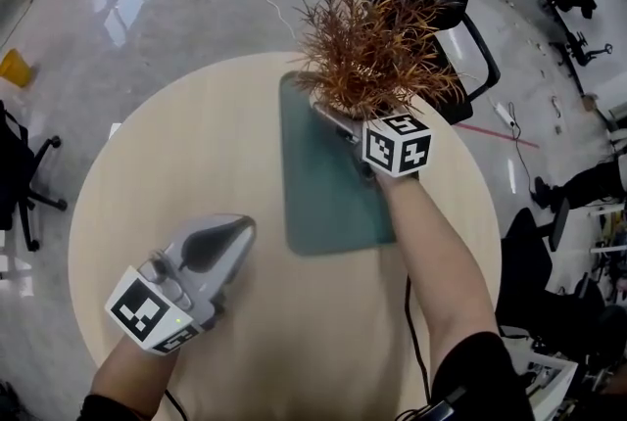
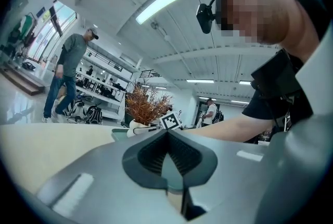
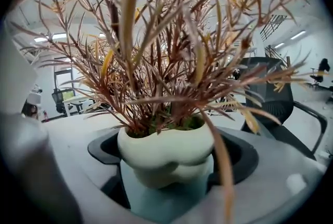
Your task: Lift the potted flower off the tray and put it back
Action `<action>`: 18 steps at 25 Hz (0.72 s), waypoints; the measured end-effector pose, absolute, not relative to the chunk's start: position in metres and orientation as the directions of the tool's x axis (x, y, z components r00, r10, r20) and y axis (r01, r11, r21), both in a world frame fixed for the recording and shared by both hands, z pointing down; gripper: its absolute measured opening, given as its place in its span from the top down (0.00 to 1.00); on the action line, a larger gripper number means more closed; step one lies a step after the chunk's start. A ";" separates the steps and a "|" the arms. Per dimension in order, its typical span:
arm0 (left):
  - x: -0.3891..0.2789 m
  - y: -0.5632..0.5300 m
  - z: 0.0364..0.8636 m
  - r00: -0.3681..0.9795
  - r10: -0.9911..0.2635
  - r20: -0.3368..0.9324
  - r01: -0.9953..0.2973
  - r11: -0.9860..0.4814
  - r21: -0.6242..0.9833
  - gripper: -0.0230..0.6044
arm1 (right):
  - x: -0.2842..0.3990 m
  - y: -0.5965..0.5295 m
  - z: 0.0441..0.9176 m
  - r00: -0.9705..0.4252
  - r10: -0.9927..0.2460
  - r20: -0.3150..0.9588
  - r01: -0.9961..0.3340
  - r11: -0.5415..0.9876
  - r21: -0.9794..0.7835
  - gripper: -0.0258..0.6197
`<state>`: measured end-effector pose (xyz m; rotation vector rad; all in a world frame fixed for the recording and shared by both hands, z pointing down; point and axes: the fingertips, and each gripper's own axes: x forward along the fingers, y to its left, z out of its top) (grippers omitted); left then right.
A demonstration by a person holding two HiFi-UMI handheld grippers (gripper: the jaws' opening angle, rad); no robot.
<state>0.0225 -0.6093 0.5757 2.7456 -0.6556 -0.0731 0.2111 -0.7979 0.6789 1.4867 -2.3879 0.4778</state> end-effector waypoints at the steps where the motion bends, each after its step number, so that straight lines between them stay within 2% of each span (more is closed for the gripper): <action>1: 0.022 -0.609 0.575 0.893 -0.449 0.024 -0.433 -0.844 0.315 0.97 | 0.211 -0.798 0.678 -0.431 -0.805 0.409 -0.900 0.417 -0.128 0.17; 12: 0.020 -0.593 0.541 0.882 -0.471 0.005 -0.453 -0.847 0.279 0.97 | 0.214 -0.763 0.660 -0.464 -0.795 0.391 -0.884 0.443 -0.150 0.17; 18: 0.009 -0.567 0.497 0.873 -0.487 -0.005 -0.472 -0.848 0.241 0.97 | 0.215 -0.723 0.610 -0.477 -0.808 0.345 -0.879 0.441 -0.181 0.17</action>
